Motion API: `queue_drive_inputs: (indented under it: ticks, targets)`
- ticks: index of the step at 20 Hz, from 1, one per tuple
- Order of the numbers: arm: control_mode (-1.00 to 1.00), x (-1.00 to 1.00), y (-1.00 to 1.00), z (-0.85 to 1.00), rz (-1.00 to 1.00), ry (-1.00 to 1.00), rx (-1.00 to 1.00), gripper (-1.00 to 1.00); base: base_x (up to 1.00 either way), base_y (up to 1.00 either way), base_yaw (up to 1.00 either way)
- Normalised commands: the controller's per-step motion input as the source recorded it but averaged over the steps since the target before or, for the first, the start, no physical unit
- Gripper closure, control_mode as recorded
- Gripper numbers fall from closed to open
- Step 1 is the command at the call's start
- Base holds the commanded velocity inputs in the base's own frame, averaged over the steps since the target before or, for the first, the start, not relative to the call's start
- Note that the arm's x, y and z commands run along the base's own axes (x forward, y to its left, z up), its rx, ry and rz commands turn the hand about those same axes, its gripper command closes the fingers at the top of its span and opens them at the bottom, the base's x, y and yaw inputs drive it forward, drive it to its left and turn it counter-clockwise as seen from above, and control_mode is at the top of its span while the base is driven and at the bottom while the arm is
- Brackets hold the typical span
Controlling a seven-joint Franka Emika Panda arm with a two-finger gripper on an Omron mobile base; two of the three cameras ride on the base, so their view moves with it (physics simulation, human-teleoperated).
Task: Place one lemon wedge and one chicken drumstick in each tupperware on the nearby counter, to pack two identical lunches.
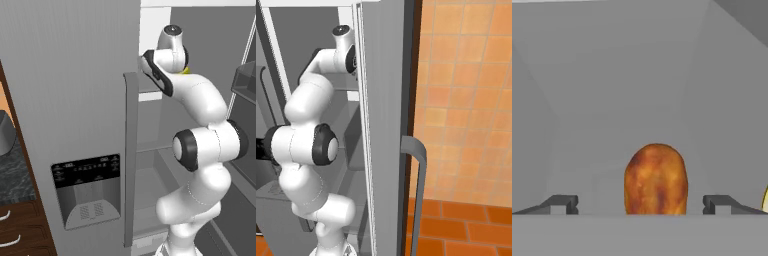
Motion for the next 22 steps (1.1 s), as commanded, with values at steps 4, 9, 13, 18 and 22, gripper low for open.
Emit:
queue_drive_inputs:
  ticks: [4,9,13,18,22]
  targets:
    - [-1.00,-0.16,0.00,-0.50,-0.07,0.04,-0.03,-1.00,0.00,0.00,0.00]
    - [-1.00,-0.36,0.00,-0.46,-0.10,0.00,0.00,-1.00,0.00,0.00,0.00]
    - [-1.00,-0.16,0.00,-0.64,-0.09,0.00,0.05,1.00,0.00,0.00,0.00]
    - [-1.00,-0.06,0.00,-0.41,-0.01,0.00,0.06,1.00,0.00,0.00,0.00]
    - [-1.00,0.00,0.00,-0.07,0.11,-0.05,0.00,1.00,0.00,0.00,0.00]
